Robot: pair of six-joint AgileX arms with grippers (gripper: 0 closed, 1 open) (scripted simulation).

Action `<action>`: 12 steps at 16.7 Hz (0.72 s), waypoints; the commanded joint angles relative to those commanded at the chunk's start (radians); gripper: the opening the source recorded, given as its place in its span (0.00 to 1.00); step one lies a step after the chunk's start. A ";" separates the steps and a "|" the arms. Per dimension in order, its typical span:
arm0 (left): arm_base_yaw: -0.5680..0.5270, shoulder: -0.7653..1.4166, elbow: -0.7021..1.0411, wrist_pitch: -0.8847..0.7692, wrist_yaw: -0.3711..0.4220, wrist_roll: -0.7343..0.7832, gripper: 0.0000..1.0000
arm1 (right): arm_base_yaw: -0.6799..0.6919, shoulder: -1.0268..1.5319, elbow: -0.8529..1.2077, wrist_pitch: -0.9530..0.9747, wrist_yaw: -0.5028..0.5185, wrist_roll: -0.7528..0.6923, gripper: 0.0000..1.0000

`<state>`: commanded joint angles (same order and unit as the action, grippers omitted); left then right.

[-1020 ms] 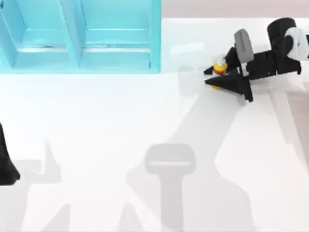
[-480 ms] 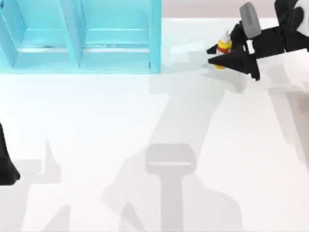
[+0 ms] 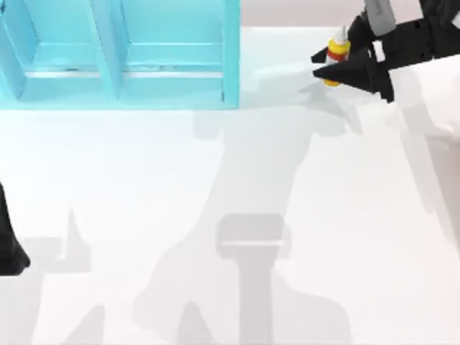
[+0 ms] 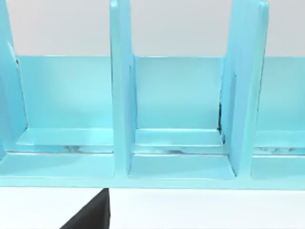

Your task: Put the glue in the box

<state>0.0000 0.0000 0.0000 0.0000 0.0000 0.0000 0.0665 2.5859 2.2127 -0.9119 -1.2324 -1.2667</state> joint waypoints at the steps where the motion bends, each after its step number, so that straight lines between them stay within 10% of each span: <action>1: 0.000 0.000 0.000 0.000 0.000 0.000 1.00 | -0.001 0.000 -0.001 -0.001 0.000 -0.001 0.00; 12: 0.000 0.000 0.000 0.000 0.000 0.000 1.00 | -0.473 -0.212 -0.381 -0.262 -0.039 -0.380 0.00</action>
<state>0.0000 0.0000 0.0000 0.0000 0.0000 0.0000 -0.4069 2.3735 1.8322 -1.1741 -1.2718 -1.6469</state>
